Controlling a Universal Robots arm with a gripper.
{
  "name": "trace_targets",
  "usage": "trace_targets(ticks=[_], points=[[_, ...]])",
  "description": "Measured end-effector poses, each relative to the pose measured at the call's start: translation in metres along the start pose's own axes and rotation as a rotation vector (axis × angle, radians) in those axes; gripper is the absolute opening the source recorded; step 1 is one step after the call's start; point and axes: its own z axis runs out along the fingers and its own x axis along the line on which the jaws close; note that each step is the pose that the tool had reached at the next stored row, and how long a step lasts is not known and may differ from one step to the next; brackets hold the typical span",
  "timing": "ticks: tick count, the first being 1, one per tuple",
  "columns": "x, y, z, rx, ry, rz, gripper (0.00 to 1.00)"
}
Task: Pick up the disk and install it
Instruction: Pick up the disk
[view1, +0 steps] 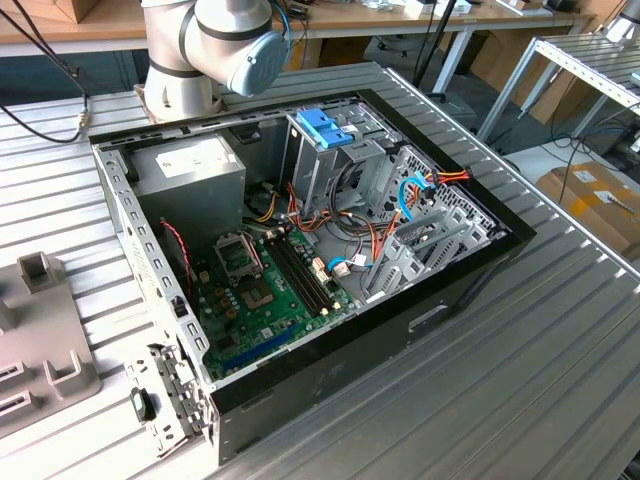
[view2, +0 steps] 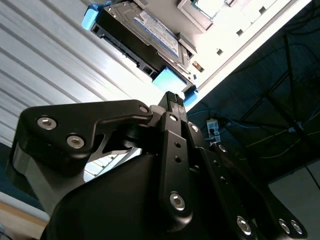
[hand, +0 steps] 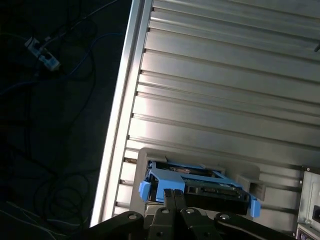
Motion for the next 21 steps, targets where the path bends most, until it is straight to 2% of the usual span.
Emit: trace_targets(ticks=[12, 21], points=[[0.0, 0.0, 0.0, -0.0002, 0.0002, -0.007, 0.11], [0.0, 0.0, 0.0, -0.0008, 0.0011, -0.041, 0.11]])
